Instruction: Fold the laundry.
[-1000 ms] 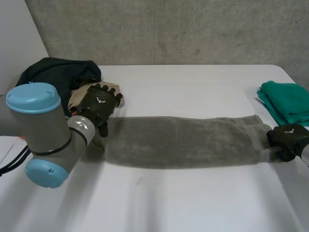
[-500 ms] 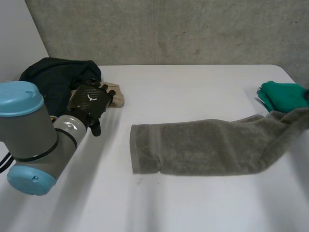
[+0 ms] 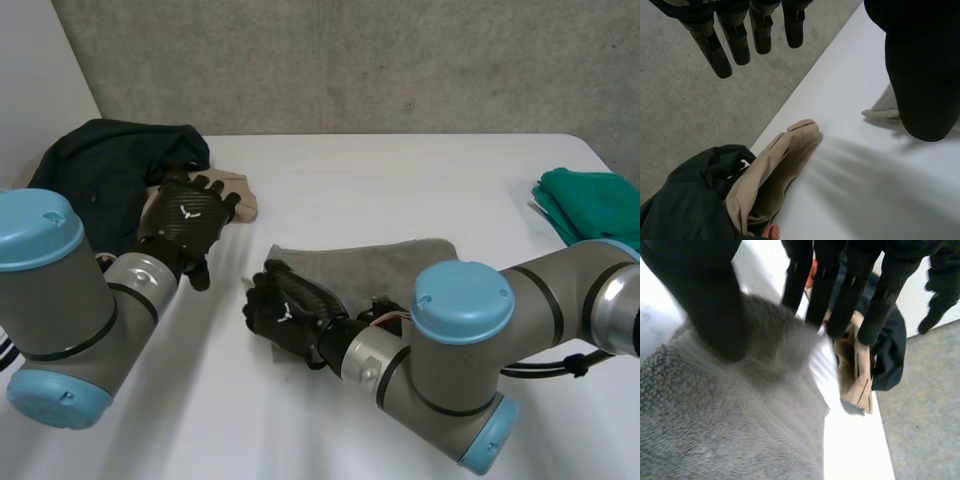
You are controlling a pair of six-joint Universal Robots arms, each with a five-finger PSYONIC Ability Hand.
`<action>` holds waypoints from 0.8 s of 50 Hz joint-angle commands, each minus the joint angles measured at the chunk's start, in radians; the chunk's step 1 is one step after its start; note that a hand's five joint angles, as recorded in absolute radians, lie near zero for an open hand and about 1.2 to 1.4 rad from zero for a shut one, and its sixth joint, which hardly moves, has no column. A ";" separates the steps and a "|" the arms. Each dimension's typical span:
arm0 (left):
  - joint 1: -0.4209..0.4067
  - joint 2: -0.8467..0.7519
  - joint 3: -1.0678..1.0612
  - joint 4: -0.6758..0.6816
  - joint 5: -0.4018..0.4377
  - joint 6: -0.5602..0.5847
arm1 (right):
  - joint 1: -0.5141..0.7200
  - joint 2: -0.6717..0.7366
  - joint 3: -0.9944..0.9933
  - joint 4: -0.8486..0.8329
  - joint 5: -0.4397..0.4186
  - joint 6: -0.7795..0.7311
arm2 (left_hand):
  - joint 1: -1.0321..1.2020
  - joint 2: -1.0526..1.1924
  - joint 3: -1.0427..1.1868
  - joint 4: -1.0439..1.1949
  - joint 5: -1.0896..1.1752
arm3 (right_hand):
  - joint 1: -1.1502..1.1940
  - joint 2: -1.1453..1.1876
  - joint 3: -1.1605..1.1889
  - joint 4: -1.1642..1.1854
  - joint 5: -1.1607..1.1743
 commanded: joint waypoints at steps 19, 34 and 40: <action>-0.152 -0.028 0.113 0.014 -0.005 0.000 | -0.442 -0.239 0.336 0.137 0.167 0.321 | -0.019 -0.035 -0.035 -0.029 -0.048 | -0.378 -0.392 -0.408 -0.409 -0.396; -0.163 -0.027 0.121 0.014 -0.012 0.003 | -0.468 -0.353 0.312 -0.030 0.264 0.246 | -0.016 -0.032 -0.032 -0.026 -0.045 | 0.746 0.733 0.716 0.715 0.728; -0.161 -0.005 0.115 0.014 -0.015 0.003 | -0.224 -0.304 0.246 -0.061 0.189 0.236 | -0.016 -0.032 -0.032 -0.026 -0.045 | 0.746 0.733 0.716 0.715 0.728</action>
